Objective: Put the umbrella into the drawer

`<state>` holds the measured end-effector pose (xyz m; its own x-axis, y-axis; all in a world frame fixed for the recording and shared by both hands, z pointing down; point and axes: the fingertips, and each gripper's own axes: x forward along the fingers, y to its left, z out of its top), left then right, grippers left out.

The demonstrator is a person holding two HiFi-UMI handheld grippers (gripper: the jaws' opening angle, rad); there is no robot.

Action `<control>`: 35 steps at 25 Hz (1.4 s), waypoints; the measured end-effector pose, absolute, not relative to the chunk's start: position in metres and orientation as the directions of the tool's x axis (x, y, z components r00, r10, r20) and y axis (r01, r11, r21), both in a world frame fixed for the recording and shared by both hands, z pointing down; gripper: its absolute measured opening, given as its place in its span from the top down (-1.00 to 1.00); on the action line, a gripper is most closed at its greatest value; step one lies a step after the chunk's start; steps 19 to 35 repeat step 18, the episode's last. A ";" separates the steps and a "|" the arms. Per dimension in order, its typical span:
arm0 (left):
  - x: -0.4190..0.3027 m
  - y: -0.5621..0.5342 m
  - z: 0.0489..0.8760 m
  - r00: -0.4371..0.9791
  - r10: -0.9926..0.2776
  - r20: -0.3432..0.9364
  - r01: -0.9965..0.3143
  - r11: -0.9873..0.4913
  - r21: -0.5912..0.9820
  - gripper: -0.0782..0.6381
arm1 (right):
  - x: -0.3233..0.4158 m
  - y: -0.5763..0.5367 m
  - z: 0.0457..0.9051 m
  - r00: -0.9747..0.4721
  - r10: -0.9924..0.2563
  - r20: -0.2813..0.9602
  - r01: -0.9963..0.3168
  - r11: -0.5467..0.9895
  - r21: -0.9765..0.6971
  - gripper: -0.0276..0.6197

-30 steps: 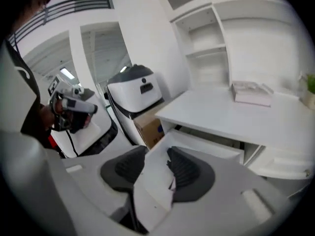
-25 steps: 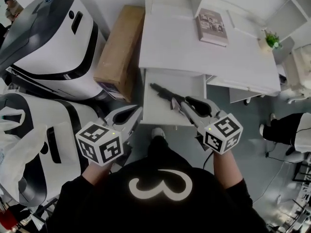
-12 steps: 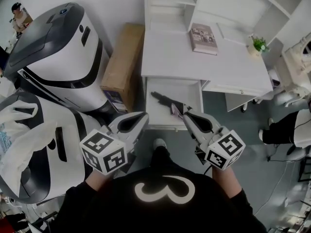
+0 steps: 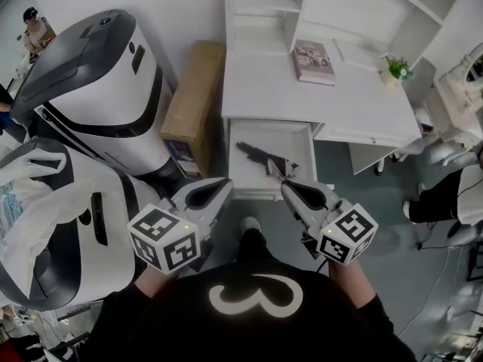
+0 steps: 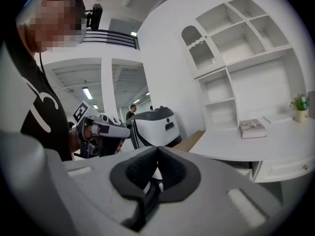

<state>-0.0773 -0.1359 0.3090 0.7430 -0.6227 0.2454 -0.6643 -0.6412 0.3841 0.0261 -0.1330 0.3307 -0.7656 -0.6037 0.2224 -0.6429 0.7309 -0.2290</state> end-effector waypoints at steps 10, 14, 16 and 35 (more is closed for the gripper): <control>-0.087 -0.125 0.313 0.737 -0.624 0.258 -0.671 -0.635 0.383 0.76 | 0.013 -0.123 0.333 -0.773 -0.593 0.226 -0.633 0.743 -0.217 0.91; -0.091 -0.123 0.318 0.736 -0.624 0.262 -0.673 -0.630 0.388 0.76 | 0.008 -0.122 0.337 -0.772 -0.593 0.229 -0.635 0.741 -0.221 0.91; -0.092 -0.123 0.318 0.737 -0.623 0.263 -0.672 -0.630 0.390 0.76 | 0.008 -0.122 0.337 -0.770 -0.595 0.230 -0.637 0.738 -0.222 0.91; -0.092 -0.123 0.318 0.738 -0.621 0.264 -0.670 -0.630 0.391 0.76 | 0.007 -0.122 0.337 -0.769 -0.596 0.230 -0.638 0.737 -0.222 0.91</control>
